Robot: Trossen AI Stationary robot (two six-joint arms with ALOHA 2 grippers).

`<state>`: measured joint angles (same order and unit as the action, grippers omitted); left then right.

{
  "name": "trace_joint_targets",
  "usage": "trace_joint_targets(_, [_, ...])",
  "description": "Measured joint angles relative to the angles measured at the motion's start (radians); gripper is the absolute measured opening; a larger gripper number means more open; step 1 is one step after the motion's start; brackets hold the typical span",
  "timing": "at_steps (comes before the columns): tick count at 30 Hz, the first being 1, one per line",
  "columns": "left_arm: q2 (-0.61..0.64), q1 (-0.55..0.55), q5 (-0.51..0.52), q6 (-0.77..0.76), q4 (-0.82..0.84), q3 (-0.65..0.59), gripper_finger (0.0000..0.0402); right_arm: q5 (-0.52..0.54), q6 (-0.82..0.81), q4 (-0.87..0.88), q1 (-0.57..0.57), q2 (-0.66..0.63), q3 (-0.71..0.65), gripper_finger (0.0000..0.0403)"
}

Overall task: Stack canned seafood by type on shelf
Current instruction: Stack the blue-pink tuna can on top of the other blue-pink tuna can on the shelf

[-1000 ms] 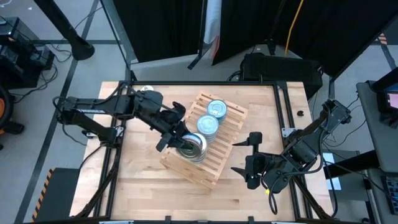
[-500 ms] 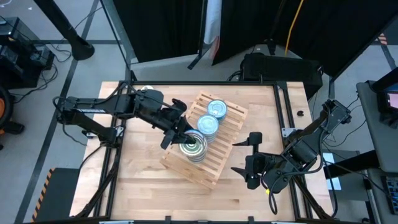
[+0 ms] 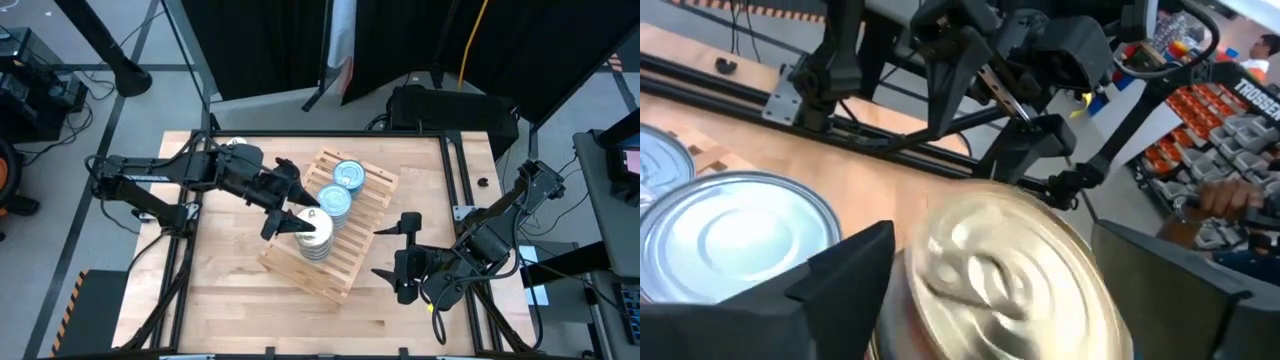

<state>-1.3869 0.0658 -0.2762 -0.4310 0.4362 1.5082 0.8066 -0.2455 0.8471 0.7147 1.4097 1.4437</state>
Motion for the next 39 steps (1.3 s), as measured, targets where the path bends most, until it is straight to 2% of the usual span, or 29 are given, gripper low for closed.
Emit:
trace_joint_targets(3, [0.000,0.000,0.002,0.024,-0.001,0.000,0.0360,0.000,0.000,0.000,0.000,0.000,0.000,0.0396])
trace_joint_targets(8, [0.000,0.000,0.031,0.065,-0.001,0.004,0.0365,0.000,0.000,0.002,0.000,0.000,0.000,0.0396])
trace_joint_targets(12, [0.012,0.000,0.099,0.100,0.091,0.062,0.0365,0.000,0.000,0.002,0.000,0.000,0.000,0.0396])
trace_joint_targets(14, [0.038,0.000,0.167,0.139,0.166,0.101,0.0359,0.000,0.000,0.002,0.000,0.000,0.000,0.0396])
trace_joint_targets(18, [0.109,0.000,0.373,0.211,0.353,0.147,0.0331,0.000,-0.002,0.010,0.000,0.000,0.000,0.0396])
trace_joint_targets(25, [0.256,-0.004,0.765,0.198,0.585,0.110,0.0269,0.000,-0.020,0.009,0.000,0.000,0.000,0.0396])
trace_joint_targets(28, [0.299,-0.029,0.892,0.143,0.694,0.072,0.0242,0.000,-0.022,0.009,0.000,0.000,0.000,0.0396])
trace_joint_targets(33, [0.370,-0.090,0.964,0.037,0.721,-0.080,0.0208,0.005,-0.020,0.008,0.000,0.000,0.000,0.0396])
trace_joint_targets(37, [0.398,-0.117,1.175,-0.105,0.731,-0.257,0.0199,0.006,-0.007,0.003,0.000,0.000,0.000,0.0396])
trace_joint_targets(39, [0.404,-0.129,1.238,-0.192,0.730,-0.351,0.0198,0.006,-0.005,0.000,0.000,0.000,0.000,0.0396])
